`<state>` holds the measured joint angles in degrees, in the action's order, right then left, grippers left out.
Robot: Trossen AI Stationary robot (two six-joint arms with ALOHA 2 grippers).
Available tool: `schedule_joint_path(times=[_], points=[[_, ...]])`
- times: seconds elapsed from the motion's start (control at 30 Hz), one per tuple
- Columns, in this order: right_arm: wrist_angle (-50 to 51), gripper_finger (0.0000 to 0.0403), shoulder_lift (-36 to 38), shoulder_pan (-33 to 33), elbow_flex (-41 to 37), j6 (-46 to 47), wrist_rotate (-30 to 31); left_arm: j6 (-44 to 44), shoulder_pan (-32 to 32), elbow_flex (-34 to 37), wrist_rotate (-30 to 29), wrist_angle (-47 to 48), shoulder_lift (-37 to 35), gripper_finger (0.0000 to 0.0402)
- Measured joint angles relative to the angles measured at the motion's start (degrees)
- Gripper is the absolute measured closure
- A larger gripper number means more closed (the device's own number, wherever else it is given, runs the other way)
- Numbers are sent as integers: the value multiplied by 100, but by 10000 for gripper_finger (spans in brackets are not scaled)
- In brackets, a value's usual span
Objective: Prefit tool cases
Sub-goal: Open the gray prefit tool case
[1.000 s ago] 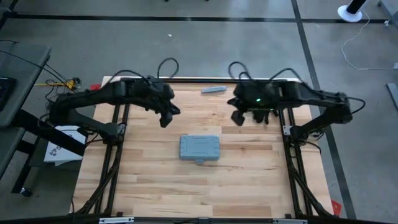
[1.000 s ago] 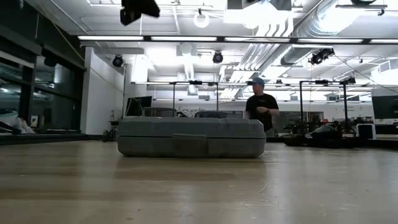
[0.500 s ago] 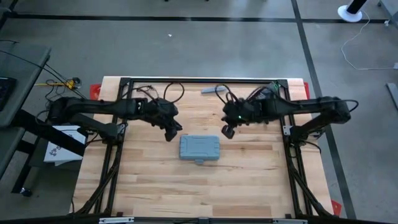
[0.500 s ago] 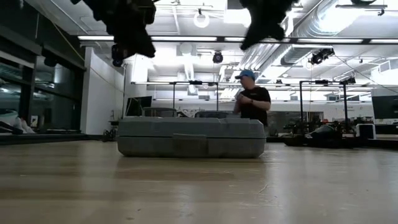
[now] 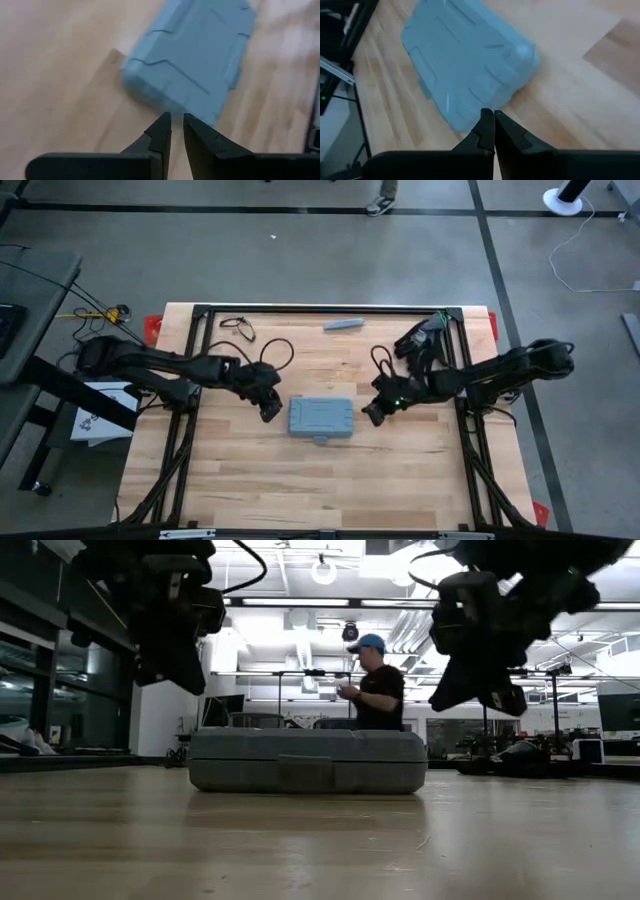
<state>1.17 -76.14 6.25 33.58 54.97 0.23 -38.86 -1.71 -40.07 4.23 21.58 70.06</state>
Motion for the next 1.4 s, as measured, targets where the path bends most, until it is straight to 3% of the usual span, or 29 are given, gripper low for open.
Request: schedule_joint_path(times=[0.57,0.77,1.1,1.4], points=[[164,402,-2,318,-68,160,406,-1602,-770,1343,-497,-1713,0,358],[121,402,-254,318,-68,273,358,-1791,-855,1392,-814,-2040,173,358],[-522,402,-748,318,-68,475,201,-1932,-854,1392,-469,-2622,826,358],[-283,402,-741,318,-68,651,233,-1972,-853,1389,-497,-2667,840,358]])
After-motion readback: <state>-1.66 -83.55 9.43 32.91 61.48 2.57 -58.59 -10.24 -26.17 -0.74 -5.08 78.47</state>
